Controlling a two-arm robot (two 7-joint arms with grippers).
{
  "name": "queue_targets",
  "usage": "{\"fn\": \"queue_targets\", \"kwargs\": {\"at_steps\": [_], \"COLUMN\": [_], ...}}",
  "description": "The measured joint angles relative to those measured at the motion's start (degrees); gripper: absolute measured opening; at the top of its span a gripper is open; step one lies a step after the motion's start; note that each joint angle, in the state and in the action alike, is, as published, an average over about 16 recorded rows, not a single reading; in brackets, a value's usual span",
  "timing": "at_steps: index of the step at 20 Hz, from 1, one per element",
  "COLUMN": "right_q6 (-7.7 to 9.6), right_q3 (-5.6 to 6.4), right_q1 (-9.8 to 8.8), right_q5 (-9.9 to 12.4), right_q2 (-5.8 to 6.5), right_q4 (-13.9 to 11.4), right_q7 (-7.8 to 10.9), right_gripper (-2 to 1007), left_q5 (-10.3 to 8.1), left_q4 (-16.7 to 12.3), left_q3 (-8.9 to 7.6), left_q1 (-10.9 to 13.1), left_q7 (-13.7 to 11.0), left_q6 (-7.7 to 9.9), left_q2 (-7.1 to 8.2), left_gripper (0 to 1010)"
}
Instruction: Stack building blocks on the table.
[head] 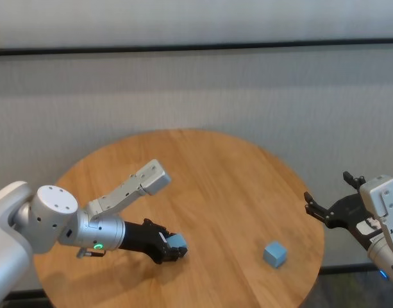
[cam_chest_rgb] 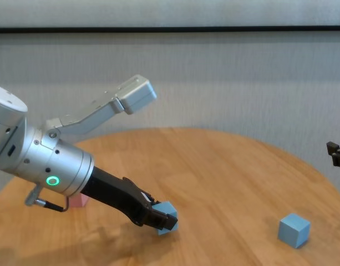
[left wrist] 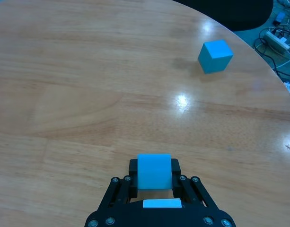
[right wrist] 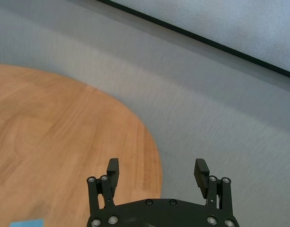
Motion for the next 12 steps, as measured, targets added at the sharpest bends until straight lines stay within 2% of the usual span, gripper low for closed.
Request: {"fn": "queue_targets", "kwargs": {"at_steps": [6, 12], "right_q6": [0.0, 0.0], "right_q3": [0.0, 0.0], "right_q1": [0.0, 0.0], "right_q5": [0.0, 0.0], "right_q2": [0.0, 0.0], "right_q4": [0.0, 0.0], "right_q7": [0.0, 0.0], "right_gripper": [1001, 1001], "left_q5": [-0.1, -0.56], "left_q4": [-0.1, -0.2], "left_q3": [-0.1, -0.45], "left_q1": [0.1, 0.3], "left_q7": [0.0, -0.1], "left_q6": [0.06, 0.38], "left_q2": [0.06, 0.14], "left_gripper": [504, 668]}}
